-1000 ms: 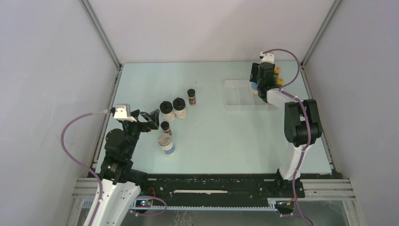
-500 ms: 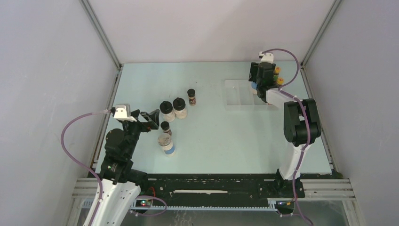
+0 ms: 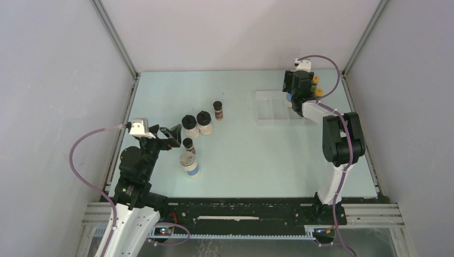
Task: Organize the condiment bottles
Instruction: Place the bottle in the storage box.
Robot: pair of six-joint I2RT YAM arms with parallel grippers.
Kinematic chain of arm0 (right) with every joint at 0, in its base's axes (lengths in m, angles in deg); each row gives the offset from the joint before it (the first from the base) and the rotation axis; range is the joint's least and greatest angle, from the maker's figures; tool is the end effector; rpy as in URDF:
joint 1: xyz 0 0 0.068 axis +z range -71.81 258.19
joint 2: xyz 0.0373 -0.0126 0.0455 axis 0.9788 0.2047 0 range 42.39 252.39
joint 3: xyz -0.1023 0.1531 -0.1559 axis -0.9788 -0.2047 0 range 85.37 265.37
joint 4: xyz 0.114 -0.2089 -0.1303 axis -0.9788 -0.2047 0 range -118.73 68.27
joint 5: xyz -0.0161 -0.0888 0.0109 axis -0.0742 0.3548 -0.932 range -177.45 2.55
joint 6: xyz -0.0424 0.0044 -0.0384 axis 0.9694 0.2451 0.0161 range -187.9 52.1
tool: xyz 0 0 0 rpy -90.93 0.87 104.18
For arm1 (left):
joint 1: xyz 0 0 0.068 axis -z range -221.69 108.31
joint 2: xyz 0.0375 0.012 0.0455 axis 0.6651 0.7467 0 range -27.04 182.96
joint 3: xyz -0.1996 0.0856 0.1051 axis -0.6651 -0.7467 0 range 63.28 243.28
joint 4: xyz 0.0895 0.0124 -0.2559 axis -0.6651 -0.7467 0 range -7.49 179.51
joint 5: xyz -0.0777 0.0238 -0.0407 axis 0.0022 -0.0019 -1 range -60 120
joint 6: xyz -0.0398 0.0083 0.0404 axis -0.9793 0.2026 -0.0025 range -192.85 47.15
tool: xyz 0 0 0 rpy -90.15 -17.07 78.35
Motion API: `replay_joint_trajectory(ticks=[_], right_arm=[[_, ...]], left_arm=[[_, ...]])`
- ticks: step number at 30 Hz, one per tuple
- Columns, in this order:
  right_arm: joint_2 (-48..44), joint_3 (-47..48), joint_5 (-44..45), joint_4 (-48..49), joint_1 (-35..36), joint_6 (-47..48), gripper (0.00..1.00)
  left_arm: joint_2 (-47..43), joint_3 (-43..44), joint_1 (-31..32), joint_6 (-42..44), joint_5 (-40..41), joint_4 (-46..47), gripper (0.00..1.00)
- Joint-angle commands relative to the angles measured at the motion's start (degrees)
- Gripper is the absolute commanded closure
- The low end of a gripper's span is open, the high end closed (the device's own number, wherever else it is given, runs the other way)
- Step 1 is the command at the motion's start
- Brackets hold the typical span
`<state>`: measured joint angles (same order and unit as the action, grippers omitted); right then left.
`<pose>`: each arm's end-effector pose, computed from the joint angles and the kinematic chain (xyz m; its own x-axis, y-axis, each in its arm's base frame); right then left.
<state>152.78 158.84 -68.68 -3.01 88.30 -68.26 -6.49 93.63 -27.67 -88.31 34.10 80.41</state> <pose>0.4430 0.0658 0.1896 -0.3066 -0.0486 -0.9506 0.1365 0.9861 -0.0945 0.1555 -0.0359 0.2987 -0.0347 -0.2655 -0.9635 0.1692 0.9486 -0.2674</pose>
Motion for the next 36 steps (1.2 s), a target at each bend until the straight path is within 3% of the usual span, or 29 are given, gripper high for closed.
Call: replay_joint_trajectory(ticks=[1,14,19,24,31,36], right_arm=[[-3.9,2.2,1.0,1.8,0.8,1.0,0.24],[-11.2,2.2,3.8,0.4,1.7,4.0,0.23],[-16.7,-0.9,3.4,-0.5,5.4,6.3,0.23],[-24.6,-4.8,-1.9,-4.9,13.0,7.3,0.23],[-34.8,-13.9,-14.3,-7.7,25.5,0.6,0.22],[-38.1,-16.7,-15.8,-12.4,37.6,1.4,0.21]], left_arm=[[-0.8,-0.6,0.2,0.4,-1.1,1.6,0.0],[-2.4,-0.6,0.2,0.5,-0.9,1.3,0.0],[-2.7,-0.5,0.2,0.5,-0.7,1.3,0.0],[-3.2,-0.3,0.2,0.4,-0.1,1.3,0.0],[-5.4,-0.2,0.2,-0.1,0.5,0.9,0.0],[-6.7,0.0,0.2,-0.5,1.6,0.6,0.0]])
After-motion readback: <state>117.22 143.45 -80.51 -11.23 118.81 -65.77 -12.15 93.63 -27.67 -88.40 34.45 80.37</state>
